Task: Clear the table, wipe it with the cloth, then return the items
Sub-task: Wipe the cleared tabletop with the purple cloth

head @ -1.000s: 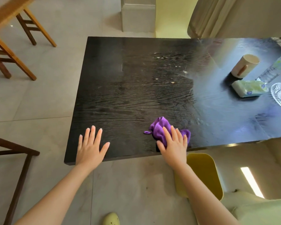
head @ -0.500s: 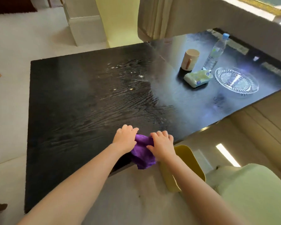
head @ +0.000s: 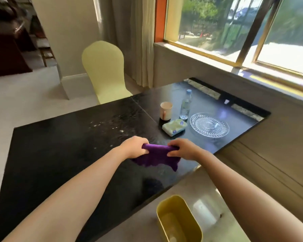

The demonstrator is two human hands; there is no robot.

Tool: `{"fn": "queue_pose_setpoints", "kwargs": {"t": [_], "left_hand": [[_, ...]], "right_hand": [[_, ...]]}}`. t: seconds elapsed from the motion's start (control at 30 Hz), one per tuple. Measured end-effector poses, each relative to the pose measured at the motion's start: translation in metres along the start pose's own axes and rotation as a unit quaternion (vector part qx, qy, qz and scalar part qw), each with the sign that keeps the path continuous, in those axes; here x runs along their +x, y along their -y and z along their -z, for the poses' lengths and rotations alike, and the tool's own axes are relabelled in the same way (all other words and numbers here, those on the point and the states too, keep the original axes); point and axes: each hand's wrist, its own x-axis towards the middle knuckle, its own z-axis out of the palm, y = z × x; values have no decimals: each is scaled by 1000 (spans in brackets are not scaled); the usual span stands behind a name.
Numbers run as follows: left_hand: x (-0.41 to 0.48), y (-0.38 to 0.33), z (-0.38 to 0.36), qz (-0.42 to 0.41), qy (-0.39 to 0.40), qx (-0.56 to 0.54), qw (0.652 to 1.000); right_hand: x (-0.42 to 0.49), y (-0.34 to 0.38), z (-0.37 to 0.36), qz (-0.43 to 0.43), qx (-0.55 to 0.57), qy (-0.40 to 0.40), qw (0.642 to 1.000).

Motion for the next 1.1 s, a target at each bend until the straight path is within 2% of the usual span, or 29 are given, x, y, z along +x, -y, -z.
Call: {"fn": "queue_pose_setpoints", "kwargs": {"t": [0.2, 0.4, 0.53, 0.73, 0.93, 1.1], "left_hand": [[31, -86, 79, -64, -65, -8, 996], [70, -134, 114, -148, -73, 8, 986], [105, -158, 120, -186, -62, -8, 981], [169, -153, 86, -196, -26, -93, 976], [228, -124, -7, -123, 18, -166, 978], [238, -111, -82, -34, 42, -244, 968]], "right_hand": [[-34, -24, 114, 45, -31, -55, 997], [-46, -62, 180, -2, -57, -119, 991], [-48, -90, 199, -47, 1, -160, 986], [-28, -145, 182, -137, 143, -200, 960], [14, -209, 112, -218, 213, -198, 932], [41, -246, 68, -260, 248, -186, 915]]}}
